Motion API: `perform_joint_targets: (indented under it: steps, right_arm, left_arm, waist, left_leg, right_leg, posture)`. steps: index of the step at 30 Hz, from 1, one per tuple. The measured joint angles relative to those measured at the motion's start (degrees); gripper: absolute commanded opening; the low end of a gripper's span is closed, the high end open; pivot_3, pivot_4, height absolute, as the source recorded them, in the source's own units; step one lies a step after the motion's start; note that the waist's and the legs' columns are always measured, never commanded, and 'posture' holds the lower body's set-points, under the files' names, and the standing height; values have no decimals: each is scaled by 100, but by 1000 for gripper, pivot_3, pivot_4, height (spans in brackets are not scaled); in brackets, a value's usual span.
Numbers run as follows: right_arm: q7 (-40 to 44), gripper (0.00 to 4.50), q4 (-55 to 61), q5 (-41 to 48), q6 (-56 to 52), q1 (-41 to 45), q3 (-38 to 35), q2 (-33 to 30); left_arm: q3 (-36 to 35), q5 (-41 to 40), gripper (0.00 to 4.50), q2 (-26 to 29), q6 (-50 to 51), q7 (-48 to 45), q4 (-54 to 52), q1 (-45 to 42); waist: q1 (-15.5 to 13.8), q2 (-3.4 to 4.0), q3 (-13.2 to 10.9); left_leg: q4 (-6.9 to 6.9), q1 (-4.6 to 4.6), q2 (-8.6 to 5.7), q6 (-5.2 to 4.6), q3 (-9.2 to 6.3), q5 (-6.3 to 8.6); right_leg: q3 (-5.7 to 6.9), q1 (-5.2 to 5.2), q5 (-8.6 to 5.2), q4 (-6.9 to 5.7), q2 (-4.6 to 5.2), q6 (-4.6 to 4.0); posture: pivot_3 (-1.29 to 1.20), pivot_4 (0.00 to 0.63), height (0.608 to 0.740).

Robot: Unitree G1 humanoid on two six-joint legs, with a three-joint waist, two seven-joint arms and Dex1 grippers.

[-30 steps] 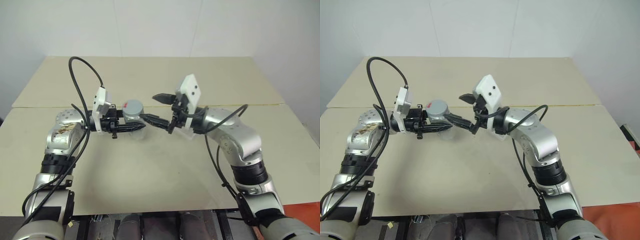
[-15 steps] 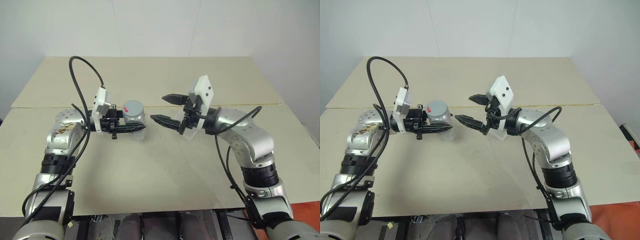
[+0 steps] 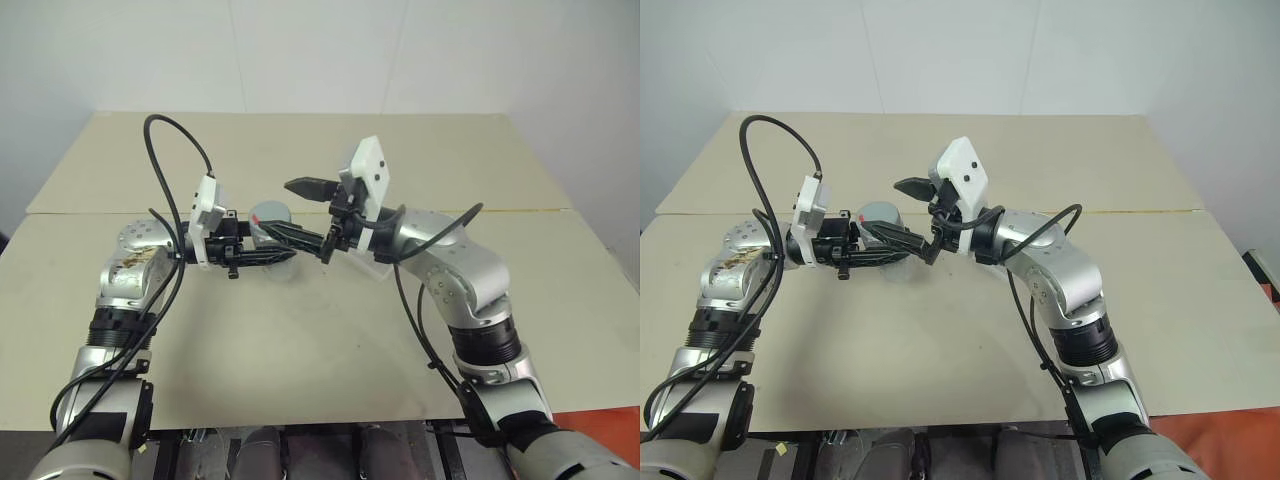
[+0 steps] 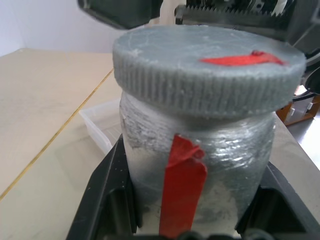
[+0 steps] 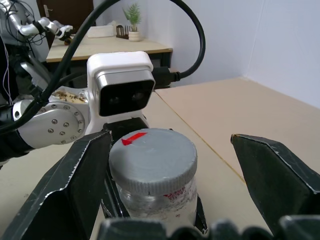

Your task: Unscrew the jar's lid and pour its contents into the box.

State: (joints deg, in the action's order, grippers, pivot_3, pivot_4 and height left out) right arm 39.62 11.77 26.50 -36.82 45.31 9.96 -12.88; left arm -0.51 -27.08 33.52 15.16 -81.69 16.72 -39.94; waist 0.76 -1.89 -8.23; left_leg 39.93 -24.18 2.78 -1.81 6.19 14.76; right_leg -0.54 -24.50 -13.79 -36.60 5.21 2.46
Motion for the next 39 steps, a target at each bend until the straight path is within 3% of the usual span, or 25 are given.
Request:
perform_joint_targets:
  steps: [26,29,32,39]
  right_arm:
    - [135,4440,-411,-334,5,315,300,314]
    - [134,3834,-411,-335,5,315,300,318]
    - [137,2870,-413,-346,5,314,315,325]
    - [130,2761,-415,-358,4,315,315,339]
  left_arm:
    - [-3,-3,1932,60,14,12,-99,30]
    - [-3,-3,1932,63,17,14,-117,49]
    - [-7,-6,1932,68,19,25,-118,53]
    - [-9,-7,1932,80,24,26,-119,53]
  waist:
    - [10,0,0]
    - [10,0,0]
    - [10,0,0]
    - [10,0,0]
  left_leg:
    - [0,2,2,-1,0,0]
    - [0,2,2,-1,-1,0]
    - [0,2,2,-1,-1,0]
    - [0,2,2,-1,-1,0]
  right_leg:
    - [0,0,0,-4,-1,0]
    - [0,0,0,-4,-2,0]
    - [0,0,0,-4,-2,0]
    - [0,0,0,-4,-2,0]
  posture:
    - [0,150,740]
    - [0,150,740]
    - [0,150,740]
    - [0,150,740]
